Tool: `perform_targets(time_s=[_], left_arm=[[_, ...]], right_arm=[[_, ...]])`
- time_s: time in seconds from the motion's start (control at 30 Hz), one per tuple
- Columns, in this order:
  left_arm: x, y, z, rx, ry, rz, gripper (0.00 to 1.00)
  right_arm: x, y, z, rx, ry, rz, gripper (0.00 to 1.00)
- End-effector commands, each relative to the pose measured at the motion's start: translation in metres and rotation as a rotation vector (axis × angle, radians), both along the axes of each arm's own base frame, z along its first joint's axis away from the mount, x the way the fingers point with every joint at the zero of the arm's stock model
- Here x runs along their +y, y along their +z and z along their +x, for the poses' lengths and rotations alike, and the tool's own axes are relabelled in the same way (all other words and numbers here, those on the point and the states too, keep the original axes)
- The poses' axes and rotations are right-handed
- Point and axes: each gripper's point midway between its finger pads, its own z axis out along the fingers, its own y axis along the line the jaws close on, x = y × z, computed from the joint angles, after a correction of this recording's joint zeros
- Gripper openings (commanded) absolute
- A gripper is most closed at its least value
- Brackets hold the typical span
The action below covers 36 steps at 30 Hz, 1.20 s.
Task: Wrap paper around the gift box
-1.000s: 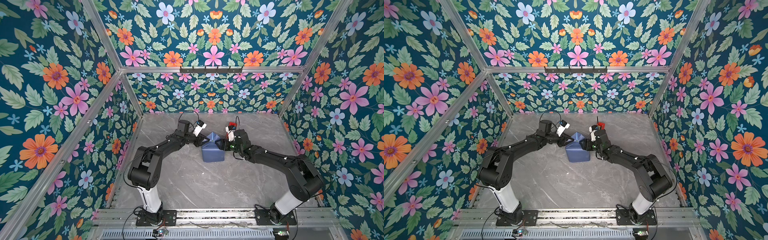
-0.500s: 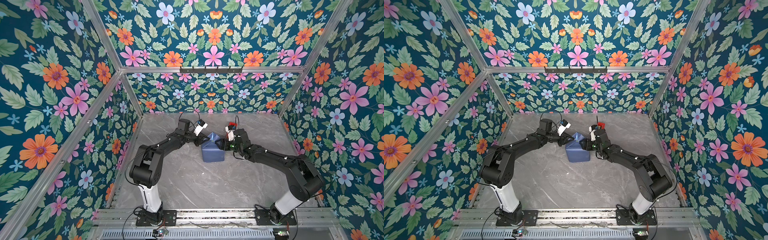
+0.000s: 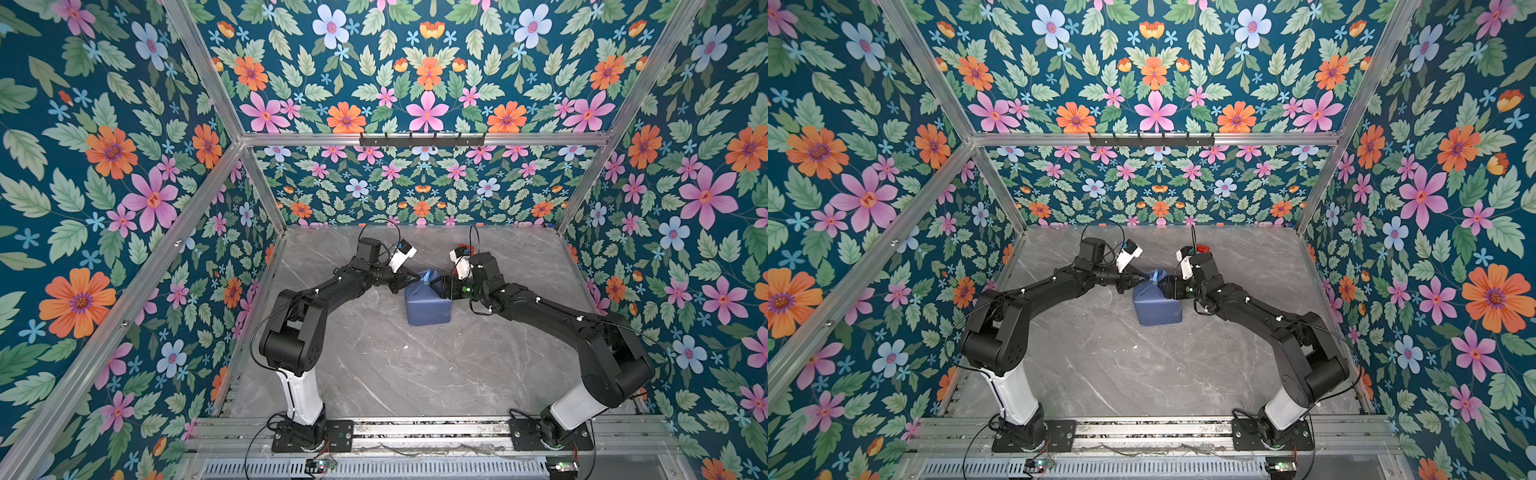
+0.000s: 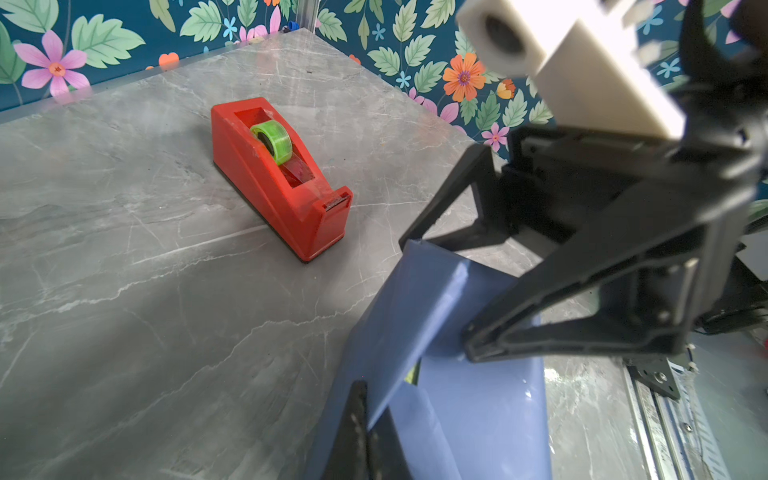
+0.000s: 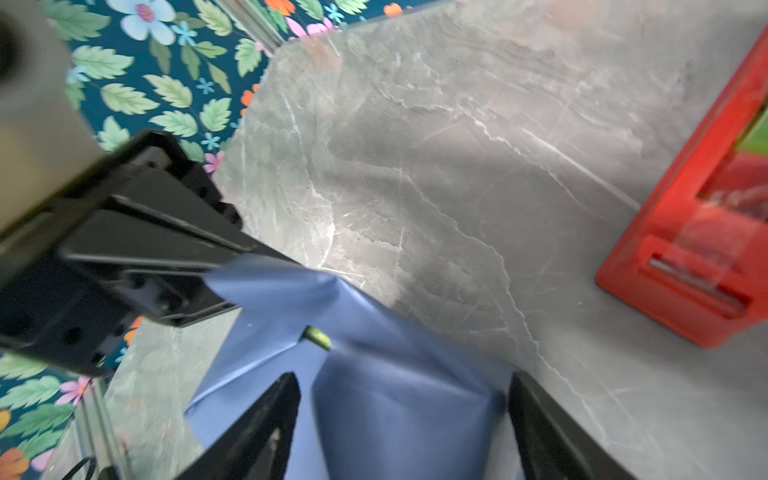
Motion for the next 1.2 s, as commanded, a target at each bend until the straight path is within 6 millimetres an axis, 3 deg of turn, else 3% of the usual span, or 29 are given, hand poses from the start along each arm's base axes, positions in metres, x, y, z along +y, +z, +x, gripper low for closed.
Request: perform_targets(time_s=[0.0, 0.23, 0.27, 0.37, 0.63, 1.0, 1.17], left_arm=[[-0.001, 0.005, -0.002, -0.017, -0.018, -0.01, 0.0], [-0.001, 0.004, -0.003, -0.018, -0.019, -0.007, 0.0], [-0.002, 0.004, -0.002, -0.018, -0.019, -0.008, 0.0], [-0.001, 0.005, -0.002, -0.019, -0.02, -0.01, 0.0], [-0.002, 0.005, -0.003, -0.017, -0.023, -0.011, 0.0], [-0.002, 0.004, -0.004, -0.013, -0.022, -0.01, 0.0], [-0.001, 0.006, -0.005, -0.016, -0.024, -0.012, 0.0]], right_arm=[[0.003, 0.011, -0.008, -0.003, 0.123, 0.031, 0.82], [0.005, 0.022, -0.009, 0.011, 0.293, 0.069, 0.78], [0.007, 0.008, -0.007, 0.045, 0.311, 0.056, 0.75], [0.005, 0.003, 0.0, 0.051, 0.339, 0.055, 0.67], [0.008, -0.011, 0.008, 0.043, 0.433, 0.018, 0.61], [0.021, -0.001, 0.009, 0.002, 0.532, 0.071, 0.27], [0.021, 0.0, 0.009, -0.011, 0.543, 0.063, 0.18]])
